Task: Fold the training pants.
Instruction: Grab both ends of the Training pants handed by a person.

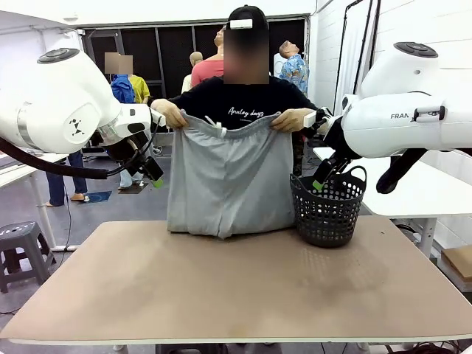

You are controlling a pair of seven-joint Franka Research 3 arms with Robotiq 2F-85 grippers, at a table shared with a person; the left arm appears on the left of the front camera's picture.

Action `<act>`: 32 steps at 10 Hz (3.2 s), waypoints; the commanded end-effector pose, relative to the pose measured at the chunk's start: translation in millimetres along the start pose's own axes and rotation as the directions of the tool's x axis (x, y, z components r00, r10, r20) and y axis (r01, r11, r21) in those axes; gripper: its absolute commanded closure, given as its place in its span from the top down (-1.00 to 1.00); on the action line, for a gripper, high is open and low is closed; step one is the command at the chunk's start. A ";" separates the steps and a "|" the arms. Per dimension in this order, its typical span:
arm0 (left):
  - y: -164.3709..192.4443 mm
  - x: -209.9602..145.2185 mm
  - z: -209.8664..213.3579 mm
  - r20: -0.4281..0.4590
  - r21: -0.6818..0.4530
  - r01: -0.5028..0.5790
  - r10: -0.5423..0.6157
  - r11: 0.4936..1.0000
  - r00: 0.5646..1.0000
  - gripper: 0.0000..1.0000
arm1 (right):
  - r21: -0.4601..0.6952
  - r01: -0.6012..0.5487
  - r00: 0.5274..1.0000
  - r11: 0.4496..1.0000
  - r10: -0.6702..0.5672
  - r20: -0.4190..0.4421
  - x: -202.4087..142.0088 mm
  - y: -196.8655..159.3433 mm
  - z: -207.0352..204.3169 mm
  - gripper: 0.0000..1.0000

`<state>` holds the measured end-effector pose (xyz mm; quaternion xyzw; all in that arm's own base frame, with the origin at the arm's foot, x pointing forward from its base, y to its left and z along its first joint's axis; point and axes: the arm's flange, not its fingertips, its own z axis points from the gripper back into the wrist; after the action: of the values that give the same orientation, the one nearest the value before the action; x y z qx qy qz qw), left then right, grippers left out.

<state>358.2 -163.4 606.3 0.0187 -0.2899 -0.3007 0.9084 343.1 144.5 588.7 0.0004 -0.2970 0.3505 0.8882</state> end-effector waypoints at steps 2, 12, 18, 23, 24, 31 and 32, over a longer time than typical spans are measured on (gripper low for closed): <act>0.3 1.0 -0.2 0.000 0.000 0.000 0.000 1.000 1.000 1.00 | 0.001 0.002 1.000 1.000 -0.002 0.000 0.8 -1.6 1.0 1.00; 0.3 1.0 -0.2 0.000 0.000 0.000 0.000 1.000 1.000 1.00 | 0.001 0.002 1.000 1.000 -0.002 0.000 0.8 -1.6 1.0 1.00; 0.3 1.0 -0.2 0.000 0.000 0.000 0.000 1.000 1.000 1.00 | 0.001 0.002 1.000 1.000 -0.002 0.000 0.8 -1.6 1.0 1.00; 0.3 1.0 -0.2 0.000 0.000 0.000 0.000 1.000 1.000 1.00 | 0.001 0.002 1.000 1.000 -0.002 0.000 0.8 -1.6 1.0 1.00; 0.3 1.0 -0.2 0.000 0.000 0.000 0.000 1.000 1.000 1.00 | 0.001 0.002 1.000 1.000 -0.002 0.000 0.8 -1.6 1.0 1.00; 0.3 1.0 -0.2 0.000 0.000 0.000 0.000 1.000 1.000 1.00 | 0.001 0.002 1.000 1.000 -0.002 0.000 0.8 -1.6 1.0 1.00; 0.3 1.0 -0.2 0.000 0.000 0.000 0.000 1.000 1.000 1.00 | 0.001 0.002 1.000 1.000 -0.002 0.000 0.8 -1.6 1.0 1.00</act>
<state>358.2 -163.4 606.3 0.0187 -0.2899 -0.3007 0.9084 343.1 144.5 588.7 0.0004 -0.2970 0.3505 0.8882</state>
